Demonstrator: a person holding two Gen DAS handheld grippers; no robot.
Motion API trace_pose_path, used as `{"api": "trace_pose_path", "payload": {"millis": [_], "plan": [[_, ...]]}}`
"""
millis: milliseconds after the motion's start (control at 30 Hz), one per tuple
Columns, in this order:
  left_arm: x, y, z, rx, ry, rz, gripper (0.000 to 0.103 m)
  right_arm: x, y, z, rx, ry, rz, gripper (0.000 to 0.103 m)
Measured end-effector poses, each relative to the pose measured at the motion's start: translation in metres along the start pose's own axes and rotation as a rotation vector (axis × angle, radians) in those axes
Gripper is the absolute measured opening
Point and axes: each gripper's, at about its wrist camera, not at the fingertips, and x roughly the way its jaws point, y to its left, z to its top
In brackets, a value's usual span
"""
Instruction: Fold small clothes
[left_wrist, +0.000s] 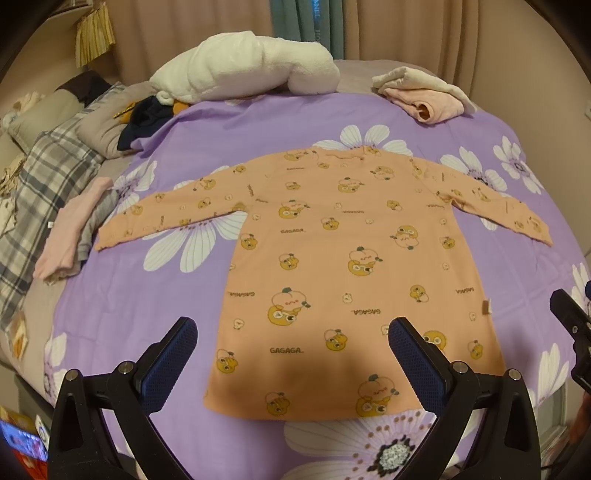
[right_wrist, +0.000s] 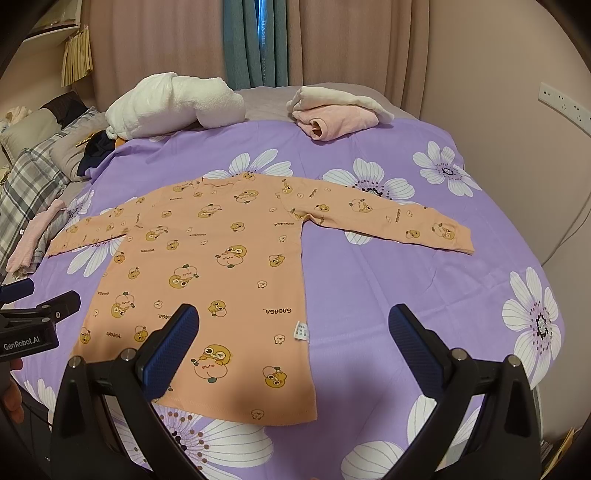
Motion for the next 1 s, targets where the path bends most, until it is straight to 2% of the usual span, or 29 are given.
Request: {"api": "trace_pose_path", "payload": {"millis": [1000], "plan": [[0.0013,0.0003,-0.0036,0.001,0.005,0.001,0.102,-0.0027,0.0026,-0.0010,0.004,0.003,0.005,0.103]]}}
